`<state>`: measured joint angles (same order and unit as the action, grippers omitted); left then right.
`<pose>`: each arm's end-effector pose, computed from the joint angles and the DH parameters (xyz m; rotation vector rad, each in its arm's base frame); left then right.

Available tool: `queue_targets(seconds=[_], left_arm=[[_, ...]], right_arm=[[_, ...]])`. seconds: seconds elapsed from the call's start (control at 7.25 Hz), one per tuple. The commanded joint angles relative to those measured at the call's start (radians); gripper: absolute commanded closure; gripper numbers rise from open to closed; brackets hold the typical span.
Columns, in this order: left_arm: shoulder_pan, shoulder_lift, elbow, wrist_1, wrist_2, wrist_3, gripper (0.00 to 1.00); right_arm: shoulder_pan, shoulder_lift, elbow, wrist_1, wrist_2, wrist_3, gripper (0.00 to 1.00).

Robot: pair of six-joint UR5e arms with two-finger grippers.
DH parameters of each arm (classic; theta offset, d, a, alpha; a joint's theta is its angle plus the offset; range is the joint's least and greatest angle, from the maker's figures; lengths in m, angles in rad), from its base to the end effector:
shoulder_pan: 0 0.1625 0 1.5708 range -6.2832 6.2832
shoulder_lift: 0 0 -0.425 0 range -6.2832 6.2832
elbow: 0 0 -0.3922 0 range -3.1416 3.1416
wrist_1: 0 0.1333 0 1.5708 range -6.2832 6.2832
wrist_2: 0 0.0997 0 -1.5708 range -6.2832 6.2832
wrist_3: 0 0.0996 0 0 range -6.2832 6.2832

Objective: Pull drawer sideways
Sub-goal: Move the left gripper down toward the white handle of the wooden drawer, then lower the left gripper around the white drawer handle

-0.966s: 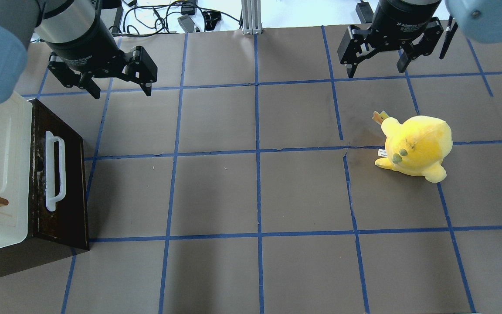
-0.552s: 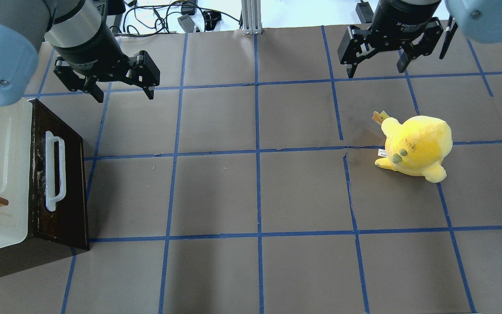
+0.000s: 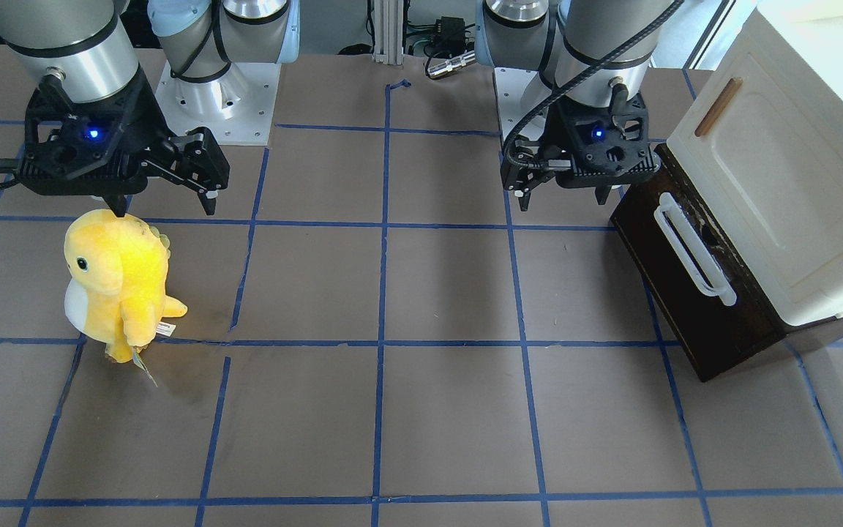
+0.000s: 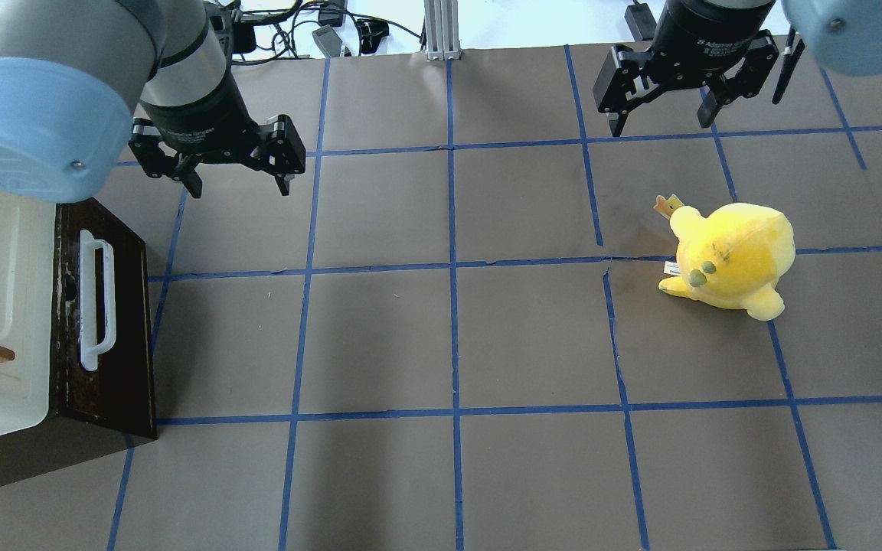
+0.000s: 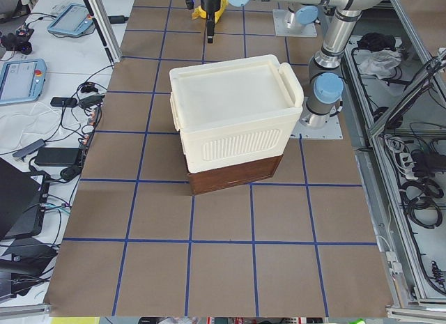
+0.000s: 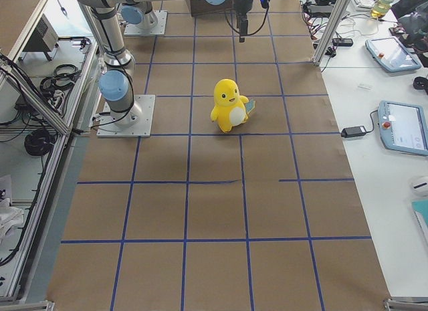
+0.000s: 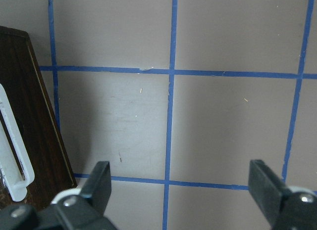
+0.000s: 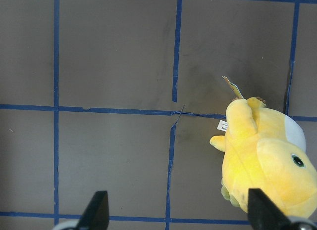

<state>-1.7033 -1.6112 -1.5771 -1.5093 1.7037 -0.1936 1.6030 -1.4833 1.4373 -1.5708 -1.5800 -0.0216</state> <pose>-0.1864 -0.4897 0.4716 -0.0935 3.0109 -0.0545 0.1495 -0.5286 0.5090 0.0839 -3.1307 0.0721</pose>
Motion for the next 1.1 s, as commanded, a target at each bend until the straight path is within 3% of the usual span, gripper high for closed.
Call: queue_targets(seconds=[0.0,0.28,0.41,0.83,0.97], left_arm=[[-0.026,-0.051,-0.049,0.012,0.055,-0.135,0.0],[-0.027,-0.11,-0.058,0.024,0.144,-0.178,0.0],[-0.027,-0.137,-0.058,0.026,0.283,-0.184,0.0],[-0.027,-0.216,-0.116,0.023,0.469,-0.191,0.0],[-0.027,-0.225,-0.133,0.023,0.478,-0.188,0.0]], right_arm=[[0.0,0.0,0.0,0.0,0.0,0.0,0.0],[0.0,0.0,0.0,0.0,0.0,0.0,0.0],[0.0,0.0,0.0,0.0,0.0,0.0,0.0],[0.0,0.0,0.0,0.0,0.0,0.0,0.0],[0.0,0.0,0.0,0.0,0.0,0.0,0.0]])
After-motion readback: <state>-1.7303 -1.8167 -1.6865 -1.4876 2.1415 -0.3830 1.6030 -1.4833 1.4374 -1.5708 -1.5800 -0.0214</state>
